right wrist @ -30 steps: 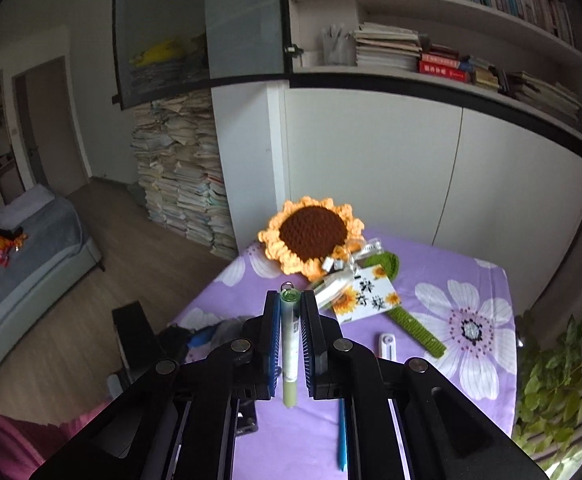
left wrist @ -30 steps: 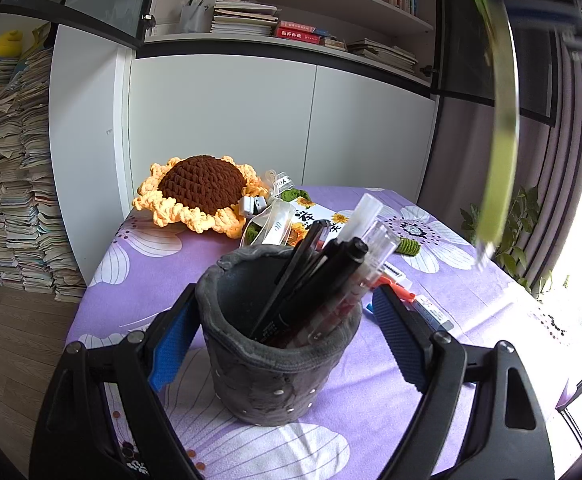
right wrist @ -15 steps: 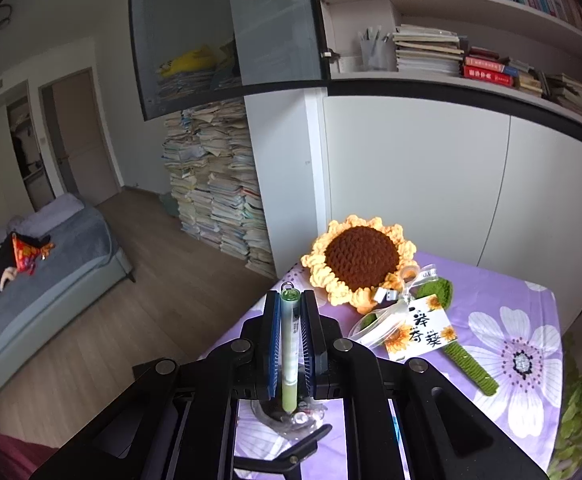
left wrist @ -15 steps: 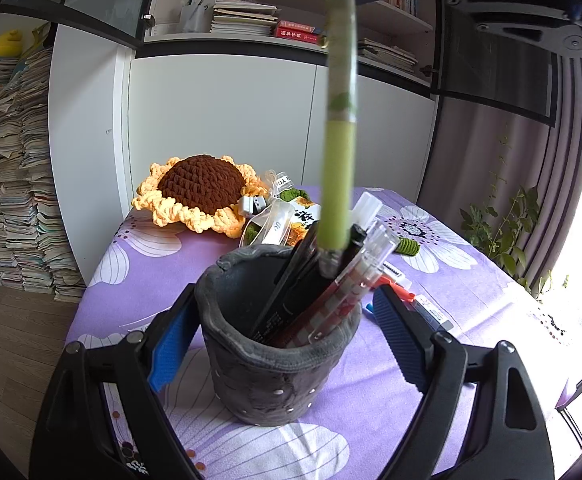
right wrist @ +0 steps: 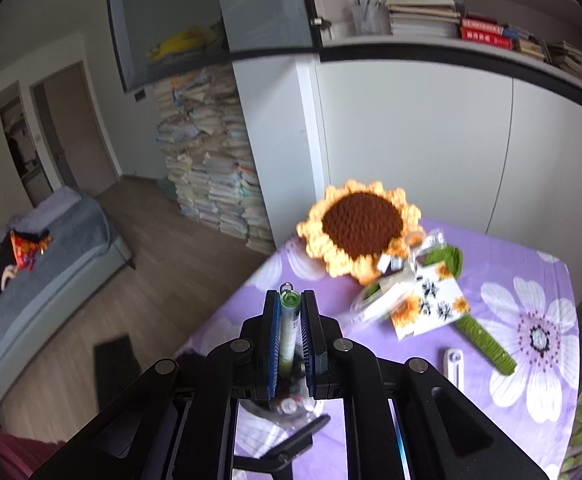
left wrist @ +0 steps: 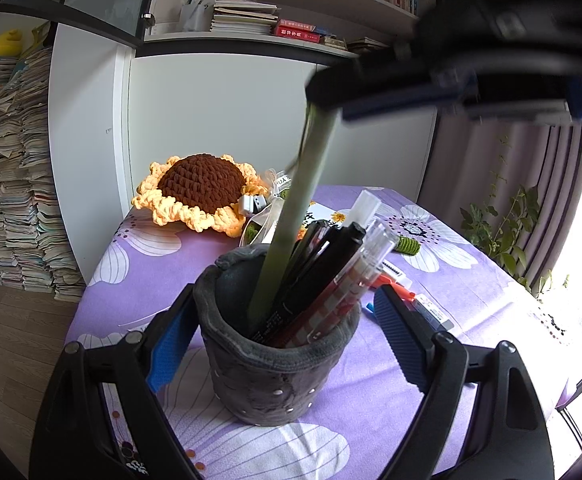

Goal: Organize stationery
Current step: 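Lift the light green pen with the right tool and insert it into the cup, then return the right tool to the table and grasp the blue pen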

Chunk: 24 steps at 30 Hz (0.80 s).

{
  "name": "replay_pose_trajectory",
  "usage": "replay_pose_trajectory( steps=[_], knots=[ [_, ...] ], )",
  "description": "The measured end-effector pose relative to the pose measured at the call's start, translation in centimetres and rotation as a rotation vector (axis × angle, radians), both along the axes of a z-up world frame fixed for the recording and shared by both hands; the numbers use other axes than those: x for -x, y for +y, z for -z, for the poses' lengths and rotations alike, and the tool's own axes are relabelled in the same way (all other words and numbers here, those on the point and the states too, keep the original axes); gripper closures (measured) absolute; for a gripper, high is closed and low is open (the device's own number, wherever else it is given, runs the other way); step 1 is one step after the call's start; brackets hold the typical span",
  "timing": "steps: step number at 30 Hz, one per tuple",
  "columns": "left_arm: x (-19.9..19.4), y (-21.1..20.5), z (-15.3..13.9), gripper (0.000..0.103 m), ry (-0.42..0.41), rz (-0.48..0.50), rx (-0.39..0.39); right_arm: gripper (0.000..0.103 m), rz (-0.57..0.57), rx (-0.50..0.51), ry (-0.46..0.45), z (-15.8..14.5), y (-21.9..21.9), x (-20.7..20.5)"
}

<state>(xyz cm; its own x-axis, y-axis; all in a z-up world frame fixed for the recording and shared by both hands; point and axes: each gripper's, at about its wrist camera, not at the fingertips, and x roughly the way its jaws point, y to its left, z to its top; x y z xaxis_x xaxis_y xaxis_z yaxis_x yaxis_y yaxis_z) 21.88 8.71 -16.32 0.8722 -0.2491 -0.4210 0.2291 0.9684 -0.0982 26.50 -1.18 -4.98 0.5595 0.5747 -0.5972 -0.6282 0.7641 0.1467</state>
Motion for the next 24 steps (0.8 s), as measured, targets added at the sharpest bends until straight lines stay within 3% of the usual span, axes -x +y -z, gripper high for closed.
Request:
replay_pose_trajectory(
  steps=[7, 11, 16, 17, 19, 20, 24],
  knots=[
    [0.0, 0.0, 0.0, 0.017, 0.0, 0.008, 0.001, 0.092, -0.016, 0.065, 0.065, 2.5, -0.3, 0.6],
    [0.2, -0.2, 0.1, 0.017, 0.001, 0.007, 0.002, 0.091, -0.019, 0.053, 0.103, 2.7, -1.2, 0.8],
    [0.2, -0.2, 0.1, 0.017, 0.0, 0.008, 0.002, 0.089, 0.069, 0.04, 0.059, 1.4, -4.5, 1.1],
    [0.2, -0.2, 0.2, 0.017, -0.001, 0.009, 0.002, 0.086, 0.097, 0.055, 0.063, 1.5, -5.2, 0.9],
    [0.3, -0.2, 0.2, 0.017, -0.003, 0.01, 0.002, 0.064, 0.143, 0.104, 0.1, 2.4, -6.2, 0.1],
    [0.2, -0.2, 0.2, 0.017, -0.004, 0.01, 0.001, 0.059, 0.159, 0.132, 0.129, 3.2, -6.5, -0.5],
    [0.1, -0.1, 0.2, 0.017, -0.006, 0.01, 0.002, 0.057, 0.181, 0.288, 0.26, 8.6, -6.4, -2.9]
  ],
)
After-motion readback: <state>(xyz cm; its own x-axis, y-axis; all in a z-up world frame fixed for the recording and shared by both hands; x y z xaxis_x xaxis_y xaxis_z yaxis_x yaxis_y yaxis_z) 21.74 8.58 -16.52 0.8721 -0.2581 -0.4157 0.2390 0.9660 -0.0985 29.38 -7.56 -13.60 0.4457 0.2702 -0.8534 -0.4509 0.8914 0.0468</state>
